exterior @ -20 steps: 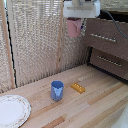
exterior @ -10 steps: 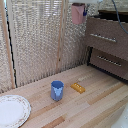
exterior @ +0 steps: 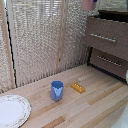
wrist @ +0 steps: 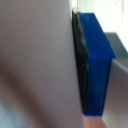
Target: Propose to navigate your clamp on the clench of the first drawer. Use gentle force to register to the cabinet. Send posterior your swing mandate till over it lurks, a cup of pink essence. Fortify your grip after aiming concentric with the pink cup’s periphery. Manoeuvre the pink towards the cabinet's top. Drop your compression till the cup is resting inside.
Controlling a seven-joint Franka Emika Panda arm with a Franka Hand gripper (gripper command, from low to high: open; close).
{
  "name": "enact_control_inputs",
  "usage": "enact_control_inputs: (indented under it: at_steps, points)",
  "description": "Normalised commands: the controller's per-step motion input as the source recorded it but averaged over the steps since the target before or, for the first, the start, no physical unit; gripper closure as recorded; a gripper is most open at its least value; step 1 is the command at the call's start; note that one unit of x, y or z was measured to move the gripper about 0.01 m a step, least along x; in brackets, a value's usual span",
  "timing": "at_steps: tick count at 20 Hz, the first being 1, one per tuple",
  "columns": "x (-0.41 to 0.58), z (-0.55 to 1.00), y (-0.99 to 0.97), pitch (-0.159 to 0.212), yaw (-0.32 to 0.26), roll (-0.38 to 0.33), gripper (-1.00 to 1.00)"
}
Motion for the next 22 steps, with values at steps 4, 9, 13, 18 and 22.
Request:
enact_control_inputs:
  at_steps: [4,9,13,18,22]
  points:
    - [-0.246,0.42,-0.98,-0.002,-0.005,0.081,1.00]
    - [-0.453,-0.05,-0.40,0.018,-0.054,-0.022,1.00]
    - [-0.296,-0.22,-0.14,0.073,-0.005,-0.067,1.00]
    - [-0.263,-0.48,0.00,0.082,0.000,-0.054,1.00]
    - [-0.008,-0.44,-0.16,0.085,0.025,-0.078,1.00]
